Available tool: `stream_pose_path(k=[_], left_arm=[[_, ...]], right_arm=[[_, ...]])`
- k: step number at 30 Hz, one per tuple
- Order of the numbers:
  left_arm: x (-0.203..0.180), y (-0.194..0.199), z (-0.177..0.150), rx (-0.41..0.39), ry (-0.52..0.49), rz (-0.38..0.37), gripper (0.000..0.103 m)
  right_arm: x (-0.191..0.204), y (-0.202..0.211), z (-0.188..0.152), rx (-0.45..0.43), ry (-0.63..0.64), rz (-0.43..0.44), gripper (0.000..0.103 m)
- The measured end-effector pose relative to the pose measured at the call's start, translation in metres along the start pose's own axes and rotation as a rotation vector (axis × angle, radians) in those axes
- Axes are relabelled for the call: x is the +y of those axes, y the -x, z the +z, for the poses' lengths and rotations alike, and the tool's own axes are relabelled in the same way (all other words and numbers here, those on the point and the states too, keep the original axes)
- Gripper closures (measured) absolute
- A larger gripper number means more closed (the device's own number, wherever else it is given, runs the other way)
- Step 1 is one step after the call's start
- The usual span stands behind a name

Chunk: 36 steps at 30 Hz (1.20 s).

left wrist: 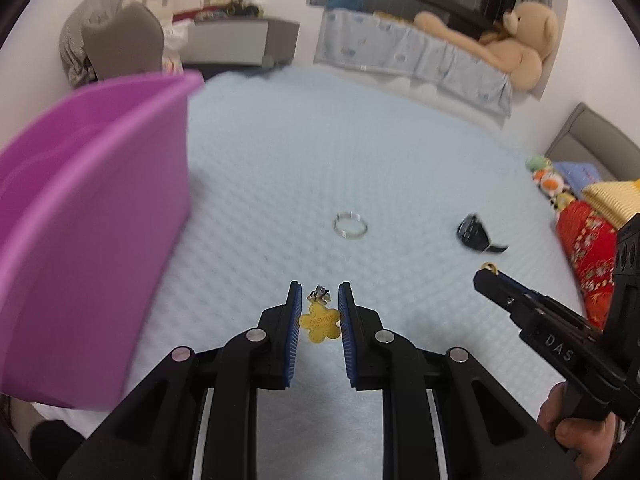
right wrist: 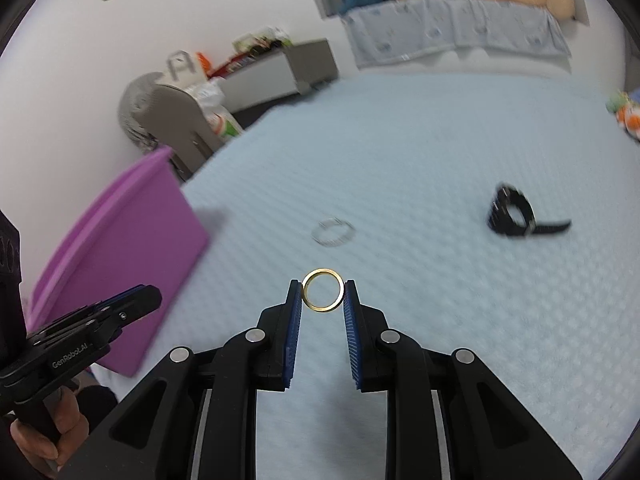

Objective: Organize jewelry
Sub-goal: 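Carry the yellow charm and gold ring in both tools over the pink basin, then open both tools to drop the yellow charm and gold ring into the basin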

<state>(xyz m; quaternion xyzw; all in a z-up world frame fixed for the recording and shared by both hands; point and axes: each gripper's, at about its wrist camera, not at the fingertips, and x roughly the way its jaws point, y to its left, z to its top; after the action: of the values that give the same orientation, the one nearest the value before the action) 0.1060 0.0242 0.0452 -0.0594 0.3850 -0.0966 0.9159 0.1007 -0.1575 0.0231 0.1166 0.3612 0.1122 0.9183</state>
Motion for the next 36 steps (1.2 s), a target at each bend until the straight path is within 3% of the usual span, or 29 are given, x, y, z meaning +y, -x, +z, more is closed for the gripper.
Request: stream_pose_path(k=[7, 16, 21, 26, 32, 36], left_arm=[[0.03, 0.053, 0.033, -0.105, 0.028, 0.001, 0.084], [0.105, 0.104, 0.058, -0.179, 0.094, 0.136, 0.084], [0.151, 0.113, 0.053, -0.168, 0.144, 0.226, 0.084], [0.194, 0.102, 0.047, -0.107, 0.199, 0.306, 0.084], [0.223, 0.084, 0.038, -0.041, 0.237, 0.355, 0.084], [0.231, 0.075, 0.036, -0.015, 0.24, 0.385, 0.084]], right_arm=[[0.059, 0.014, 0.027, -0.042, 0.061, 0.07, 0.082], [0.162, 0.0, 0.067, -0.046, 0.174, 0.235, 0.082], [0.226, -0.031, 0.076, 0.013, 0.253, 0.318, 0.082], [0.27, -0.069, 0.077, 0.102, 0.33, 0.35, 0.082], [0.303, -0.114, 0.069, 0.237, 0.411, 0.325, 0.082], [0.305, -0.132, 0.067, 0.26, 0.431, 0.3, 0.082]])
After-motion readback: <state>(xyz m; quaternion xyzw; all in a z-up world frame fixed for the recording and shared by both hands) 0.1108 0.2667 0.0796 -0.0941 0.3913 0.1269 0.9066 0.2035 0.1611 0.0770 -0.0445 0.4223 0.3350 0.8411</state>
